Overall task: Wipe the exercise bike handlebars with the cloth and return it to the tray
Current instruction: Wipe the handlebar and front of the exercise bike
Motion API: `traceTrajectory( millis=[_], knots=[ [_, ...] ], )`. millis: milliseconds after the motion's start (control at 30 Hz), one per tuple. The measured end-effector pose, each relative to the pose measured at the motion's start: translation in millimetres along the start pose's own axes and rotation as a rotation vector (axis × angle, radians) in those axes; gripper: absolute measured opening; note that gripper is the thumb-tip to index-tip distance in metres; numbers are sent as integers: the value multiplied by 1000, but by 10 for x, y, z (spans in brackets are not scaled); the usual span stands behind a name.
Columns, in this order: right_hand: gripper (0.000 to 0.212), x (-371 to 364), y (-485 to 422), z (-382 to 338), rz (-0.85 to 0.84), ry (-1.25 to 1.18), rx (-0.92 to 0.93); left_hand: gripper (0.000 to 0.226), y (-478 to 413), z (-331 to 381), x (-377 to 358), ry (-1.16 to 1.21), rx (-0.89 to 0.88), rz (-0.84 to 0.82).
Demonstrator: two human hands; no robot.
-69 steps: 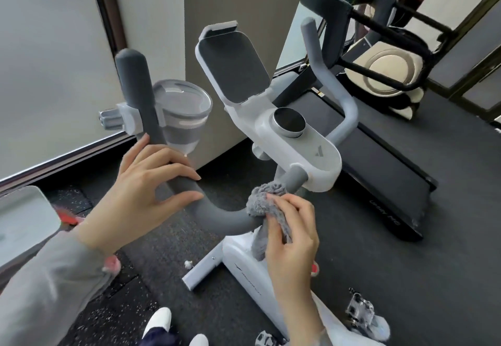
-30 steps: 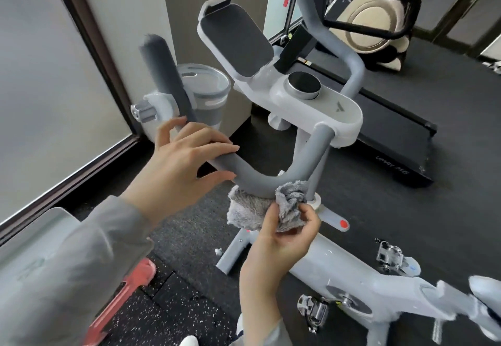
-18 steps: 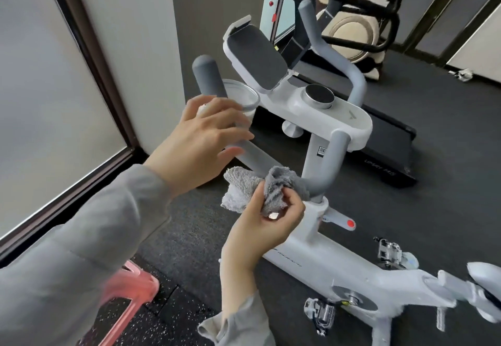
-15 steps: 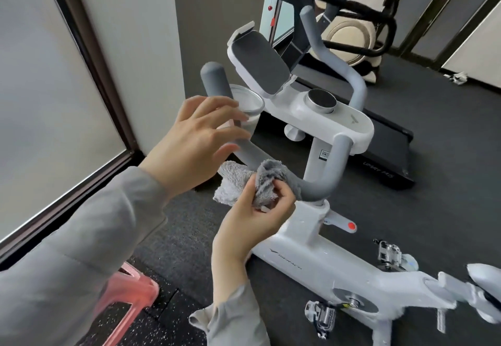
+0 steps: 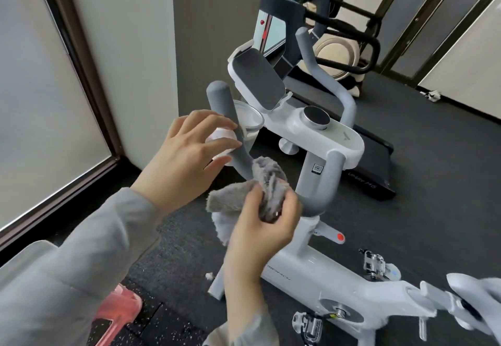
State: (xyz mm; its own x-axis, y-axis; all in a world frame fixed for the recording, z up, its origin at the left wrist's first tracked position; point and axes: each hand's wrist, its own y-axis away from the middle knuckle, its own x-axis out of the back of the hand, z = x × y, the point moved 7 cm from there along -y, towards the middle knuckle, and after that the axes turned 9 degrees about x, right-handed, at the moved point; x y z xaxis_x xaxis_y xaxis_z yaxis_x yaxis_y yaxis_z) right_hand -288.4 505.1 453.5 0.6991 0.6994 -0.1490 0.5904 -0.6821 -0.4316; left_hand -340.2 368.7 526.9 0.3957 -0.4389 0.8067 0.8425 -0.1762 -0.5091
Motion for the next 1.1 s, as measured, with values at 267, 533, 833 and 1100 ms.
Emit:
traceTrajectory(
  millis=[267, 533, 833, 1100],
  knots=[
    [19, -222, -1138, -105, -516, 354, 232, 31, 27, 272, -307, 17, 20, -25],
    [20, -814, -1002, 229, -1356, 322, 4, 34, 70, 259, -414, -28, 70, -26],
    [16, -682, -1039, 310, -1595, 356, 111, 46, 81, 316, -447, -21, 148, -25],
    [14, -395, -1231, 524, -1899, 629, 299, 52, 115, 649, -842, 65, 242, -152]
  ],
)
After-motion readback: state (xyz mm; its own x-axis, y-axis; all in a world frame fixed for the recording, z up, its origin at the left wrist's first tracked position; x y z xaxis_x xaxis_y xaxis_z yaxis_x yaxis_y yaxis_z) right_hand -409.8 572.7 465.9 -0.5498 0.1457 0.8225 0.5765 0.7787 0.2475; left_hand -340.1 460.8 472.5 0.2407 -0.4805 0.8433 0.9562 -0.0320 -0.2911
